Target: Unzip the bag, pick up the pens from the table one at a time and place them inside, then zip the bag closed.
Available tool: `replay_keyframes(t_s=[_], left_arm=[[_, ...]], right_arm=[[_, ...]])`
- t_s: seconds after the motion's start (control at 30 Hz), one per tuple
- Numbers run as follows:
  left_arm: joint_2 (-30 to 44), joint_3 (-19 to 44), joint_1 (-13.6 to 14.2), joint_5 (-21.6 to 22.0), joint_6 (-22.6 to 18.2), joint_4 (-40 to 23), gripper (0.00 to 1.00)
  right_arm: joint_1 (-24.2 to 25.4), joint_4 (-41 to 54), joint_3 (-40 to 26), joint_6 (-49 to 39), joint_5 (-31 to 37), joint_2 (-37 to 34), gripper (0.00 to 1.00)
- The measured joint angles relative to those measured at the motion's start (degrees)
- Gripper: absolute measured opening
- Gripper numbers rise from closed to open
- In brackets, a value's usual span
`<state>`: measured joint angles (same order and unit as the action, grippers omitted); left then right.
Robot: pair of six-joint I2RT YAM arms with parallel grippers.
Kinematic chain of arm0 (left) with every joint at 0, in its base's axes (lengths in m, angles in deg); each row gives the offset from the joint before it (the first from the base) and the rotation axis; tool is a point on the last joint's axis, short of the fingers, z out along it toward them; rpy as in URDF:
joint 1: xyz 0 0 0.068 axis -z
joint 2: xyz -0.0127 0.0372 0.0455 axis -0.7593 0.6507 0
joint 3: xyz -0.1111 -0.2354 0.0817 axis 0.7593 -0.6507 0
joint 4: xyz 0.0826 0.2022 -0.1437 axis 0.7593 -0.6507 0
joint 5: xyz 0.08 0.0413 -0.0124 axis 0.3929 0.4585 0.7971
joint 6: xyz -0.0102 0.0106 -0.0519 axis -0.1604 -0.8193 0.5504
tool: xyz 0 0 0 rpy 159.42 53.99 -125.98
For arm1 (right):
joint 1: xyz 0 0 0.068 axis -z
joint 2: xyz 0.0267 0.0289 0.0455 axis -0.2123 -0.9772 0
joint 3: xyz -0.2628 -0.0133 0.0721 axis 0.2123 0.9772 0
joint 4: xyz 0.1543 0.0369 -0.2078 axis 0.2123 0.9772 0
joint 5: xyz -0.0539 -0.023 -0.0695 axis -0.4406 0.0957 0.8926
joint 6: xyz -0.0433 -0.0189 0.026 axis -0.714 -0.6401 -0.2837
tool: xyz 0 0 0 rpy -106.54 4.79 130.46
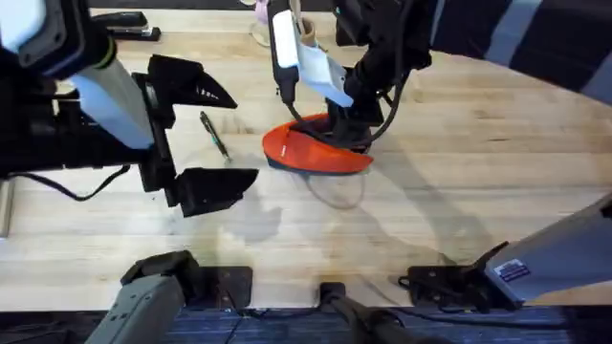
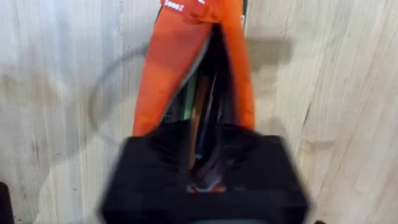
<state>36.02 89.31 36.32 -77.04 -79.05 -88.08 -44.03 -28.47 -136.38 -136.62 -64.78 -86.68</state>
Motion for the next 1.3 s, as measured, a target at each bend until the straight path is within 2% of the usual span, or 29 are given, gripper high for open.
replay_keyframes(t_s=[0.17, 0.2, 0.27, 0.7, 1.17, 1.3], left_arm=[[0.00, 0.00, 0.00, 0.02, 0.00, 0.00, 0.994], [0.00, 0.00, 0.00, 0.02, 0.00, 0.00, 0.993], [0.00, 0.00, 0.00, 0.02, 0.00, 0.00, 0.993], [0.00, 0.00, 0.00, 0.02, 0.00, 0.00, 0.993], [0.00, 0.00, 0.00, 0.02, 0.00, 0.03, 0.993], [0.00, 0.00, 0.00, 0.05, 0.63, 2.00, 0.993]], right_arm=[[0.00, 0.39, 0.00, 0.04, -0.04, 0.02, 0.906], [0.00, 0.45, 0.00, 0.03, -0.02, 0.01, 0.969], [0.00, 0.52, 0.00, 0.21, -0.04, 0.02, 0.995], [0.00, 0.57, 0.02, 1.58, -0.04, 0.41, 0.997], [0.00, 0.41, 0.02, 10.91, -0.02, 10.49, 0.997], [0.00, 0.42, 0.02, 12.32, -0.04, 12.38, 0.997]])
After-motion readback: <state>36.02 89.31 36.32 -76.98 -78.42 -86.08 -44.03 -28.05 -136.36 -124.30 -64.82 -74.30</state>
